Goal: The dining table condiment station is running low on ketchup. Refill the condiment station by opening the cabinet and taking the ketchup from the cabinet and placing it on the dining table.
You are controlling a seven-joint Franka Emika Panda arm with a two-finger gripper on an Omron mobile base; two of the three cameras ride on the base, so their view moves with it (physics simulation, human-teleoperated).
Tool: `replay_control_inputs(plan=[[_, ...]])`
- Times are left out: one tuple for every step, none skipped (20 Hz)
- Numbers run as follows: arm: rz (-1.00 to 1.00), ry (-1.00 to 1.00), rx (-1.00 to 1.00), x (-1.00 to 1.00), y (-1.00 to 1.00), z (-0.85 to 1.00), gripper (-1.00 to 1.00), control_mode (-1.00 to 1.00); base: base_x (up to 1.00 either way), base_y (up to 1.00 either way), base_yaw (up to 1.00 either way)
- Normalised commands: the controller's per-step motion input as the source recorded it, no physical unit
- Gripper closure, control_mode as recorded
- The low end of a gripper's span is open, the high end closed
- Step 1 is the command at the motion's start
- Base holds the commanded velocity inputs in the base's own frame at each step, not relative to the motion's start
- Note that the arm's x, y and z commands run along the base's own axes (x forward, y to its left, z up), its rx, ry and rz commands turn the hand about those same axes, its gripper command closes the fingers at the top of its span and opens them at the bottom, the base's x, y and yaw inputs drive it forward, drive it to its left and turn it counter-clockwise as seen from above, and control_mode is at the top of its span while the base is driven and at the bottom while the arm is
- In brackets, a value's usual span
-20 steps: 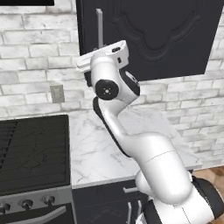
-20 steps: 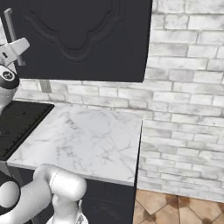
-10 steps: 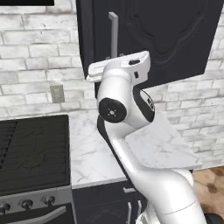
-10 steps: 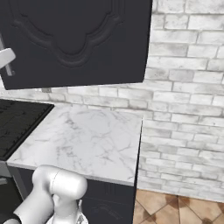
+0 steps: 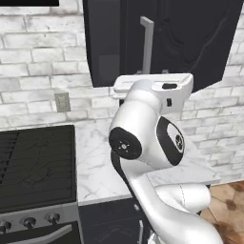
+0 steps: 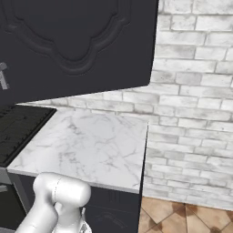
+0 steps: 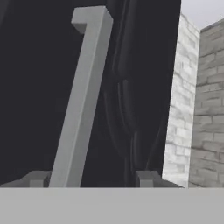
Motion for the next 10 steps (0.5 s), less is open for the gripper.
replay_control_inputs(plan=[[-0.16,-0.11,0.08,-1.00,-0.59,0.22,-1.00,-1.00,0.00,0.00,0.00],[-0.14,-0.15,0.06,-1.00,-0.49,0.26,-1.00,-1.00,0.00,0.00,0.00],[-0.13,-0.17,0.05,-1.00,-0.43,0.26,-1.00,-1.00,0.00,0.00,0.00],[-0.14,-0.17,0.02,-1.00,-0.30,0.28,-1.00,-1.00,0.00,0.00,0.00],[-0.17,-0.17,0.00,-1.00,-0.04,0.30,-1.00,-1.00,0.00,0.00,0.00],[-0.19,-0.17,0.00,-1.00,0.00,0.28,-1.00,-1.00,0.00,0.00,0.00],[-0.24,-0.13,0.03,-1.00,0.00,0.21,-1.00,-1.00,0.00,0.00,0.00],[-0.29,-0.12,0.12,-1.00,0.29,0.11,-1.00,-1.00,0.00,0.00,0.00],[-0.32,-0.11,0.16,-1.00,0.41,0.05,-1.00,-1.00,0.00,0.00,0.00],[-0.35,-0.10,0.18,-1.00,0.54,0.04,-1.00,-1.00,0.00,0.00,0.00]])
